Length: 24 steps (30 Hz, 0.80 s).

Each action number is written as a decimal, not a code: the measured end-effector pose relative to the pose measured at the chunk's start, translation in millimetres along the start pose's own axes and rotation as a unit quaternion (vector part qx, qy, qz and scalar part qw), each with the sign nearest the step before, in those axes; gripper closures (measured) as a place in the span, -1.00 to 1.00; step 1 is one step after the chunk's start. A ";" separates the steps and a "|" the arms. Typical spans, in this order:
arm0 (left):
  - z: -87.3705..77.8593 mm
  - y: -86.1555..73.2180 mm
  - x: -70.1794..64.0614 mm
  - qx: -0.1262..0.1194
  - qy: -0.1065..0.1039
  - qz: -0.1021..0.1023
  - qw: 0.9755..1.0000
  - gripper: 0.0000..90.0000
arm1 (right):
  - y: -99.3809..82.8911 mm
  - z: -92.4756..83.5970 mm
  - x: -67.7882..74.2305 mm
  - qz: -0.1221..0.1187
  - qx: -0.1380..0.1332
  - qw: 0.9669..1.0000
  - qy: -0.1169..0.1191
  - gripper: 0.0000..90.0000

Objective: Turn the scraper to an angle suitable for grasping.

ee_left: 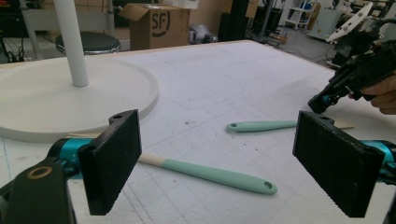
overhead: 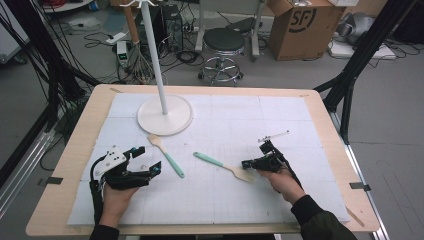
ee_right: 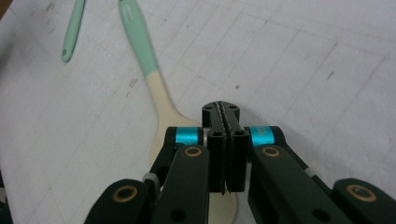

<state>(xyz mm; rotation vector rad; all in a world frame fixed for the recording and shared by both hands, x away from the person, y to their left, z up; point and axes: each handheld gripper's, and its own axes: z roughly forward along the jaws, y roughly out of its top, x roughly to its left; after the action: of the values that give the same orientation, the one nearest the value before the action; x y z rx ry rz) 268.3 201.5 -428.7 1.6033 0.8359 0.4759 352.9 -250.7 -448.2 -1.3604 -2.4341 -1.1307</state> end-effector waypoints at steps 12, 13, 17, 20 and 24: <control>0.3 0.1 -0.2 0.002 0.000 0.002 1.000 -0.64 | -7.4 -1.3 4.7 0.003 0.014 1.000 0.026 1.00; 0.3 0.1 -0.2 0.002 0.000 0.002 1.000 -0.64 | -7.8 -0.9 5.6 0.001 0.015 0.999 0.029 1.00; 0.6 0.3 -0.4 0.001 -0.002 0.002 1.000 -0.64 | -8.9 -0.1 9.7 -0.007 0.014 0.999 0.048 1.00; 0.6 0.5 -0.7 0.001 -0.001 0.002 1.000 -0.64 | -9.2 2.3 14.0 -0.009 0.019 0.998 0.062 1.00; 0.4 0.5 -0.5 0.000 -0.001 0.001 1.000 -0.64 | -6.7 0.4 13.3 -0.008 -0.001 0.998 0.063 1.00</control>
<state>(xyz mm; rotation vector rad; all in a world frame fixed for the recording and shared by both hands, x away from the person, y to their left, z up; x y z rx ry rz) 268.5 200.8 -428.3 1.6044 0.8321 0.4749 340.0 -243.6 -446.2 -1.2317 -2.3607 -1.1844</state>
